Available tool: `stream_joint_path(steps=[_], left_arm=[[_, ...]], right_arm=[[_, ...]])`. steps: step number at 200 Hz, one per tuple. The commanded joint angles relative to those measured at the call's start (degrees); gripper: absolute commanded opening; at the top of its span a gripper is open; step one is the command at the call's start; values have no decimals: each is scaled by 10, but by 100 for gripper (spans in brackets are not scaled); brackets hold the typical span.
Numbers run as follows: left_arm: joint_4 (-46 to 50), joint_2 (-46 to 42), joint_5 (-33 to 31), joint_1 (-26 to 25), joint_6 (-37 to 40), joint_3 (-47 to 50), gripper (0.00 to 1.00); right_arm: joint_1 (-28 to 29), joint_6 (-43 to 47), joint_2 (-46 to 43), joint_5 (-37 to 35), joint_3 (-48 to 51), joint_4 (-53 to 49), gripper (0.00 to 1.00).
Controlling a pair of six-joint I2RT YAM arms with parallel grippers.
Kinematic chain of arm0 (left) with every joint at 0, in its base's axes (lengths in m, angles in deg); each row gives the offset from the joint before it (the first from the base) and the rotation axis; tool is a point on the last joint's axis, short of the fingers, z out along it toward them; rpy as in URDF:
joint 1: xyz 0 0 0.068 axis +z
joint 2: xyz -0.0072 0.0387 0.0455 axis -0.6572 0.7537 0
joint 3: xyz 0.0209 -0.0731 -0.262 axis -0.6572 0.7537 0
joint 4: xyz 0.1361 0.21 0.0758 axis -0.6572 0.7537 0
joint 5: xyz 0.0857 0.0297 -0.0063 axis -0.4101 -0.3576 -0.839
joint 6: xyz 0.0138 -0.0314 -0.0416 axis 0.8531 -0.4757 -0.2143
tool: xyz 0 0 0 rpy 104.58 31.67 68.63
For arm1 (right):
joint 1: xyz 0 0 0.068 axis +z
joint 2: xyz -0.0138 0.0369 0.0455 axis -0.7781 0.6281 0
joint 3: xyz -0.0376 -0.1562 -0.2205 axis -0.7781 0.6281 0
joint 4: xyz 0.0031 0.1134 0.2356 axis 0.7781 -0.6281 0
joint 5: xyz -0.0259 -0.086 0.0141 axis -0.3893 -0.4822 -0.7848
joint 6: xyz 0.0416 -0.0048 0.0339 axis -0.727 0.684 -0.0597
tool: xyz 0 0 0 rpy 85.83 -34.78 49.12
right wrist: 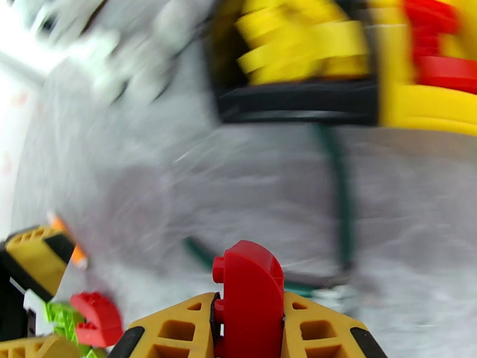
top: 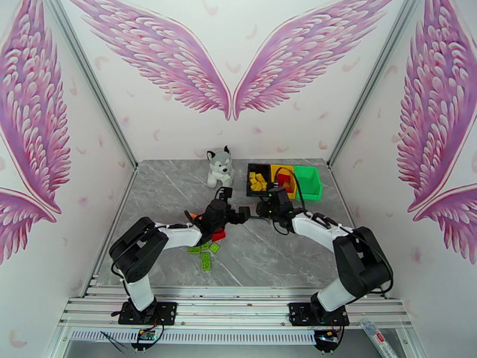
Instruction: Sort the legos into containers by color
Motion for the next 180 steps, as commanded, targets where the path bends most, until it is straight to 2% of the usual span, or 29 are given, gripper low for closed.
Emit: stream_joint_path(steps=[1,21,44,91,106,122,143,180], left_arm=[[24,32,35,-20,43,-71,99],[52,51,43,-32,76,-125,99],[91,49,14,-49,131,-159,99],[115,-2,-63,-52,179,-123,99],[115,-16,-80,-50,178,-101,99],[116,-31,-99,-49,174,-75,99],[116,-55,-128,-46,165,-35,99],[115,-107,-174,-31,137,43,99]], right_arm=[[-27,-25,-27,-36,-3,19,21],[-51,-24,-16,-66,-42,8,23],[-73,-19,21,-97,-111,-16,24],[-99,-2,129,-118,-272,-75,29],[-106,1,172,-106,-324,-95,34],[-108,6,212,-100,-371,-112,48],[-109,9,249,-95,-418,-138,60],[-100,5,226,-63,-374,-95,73]])
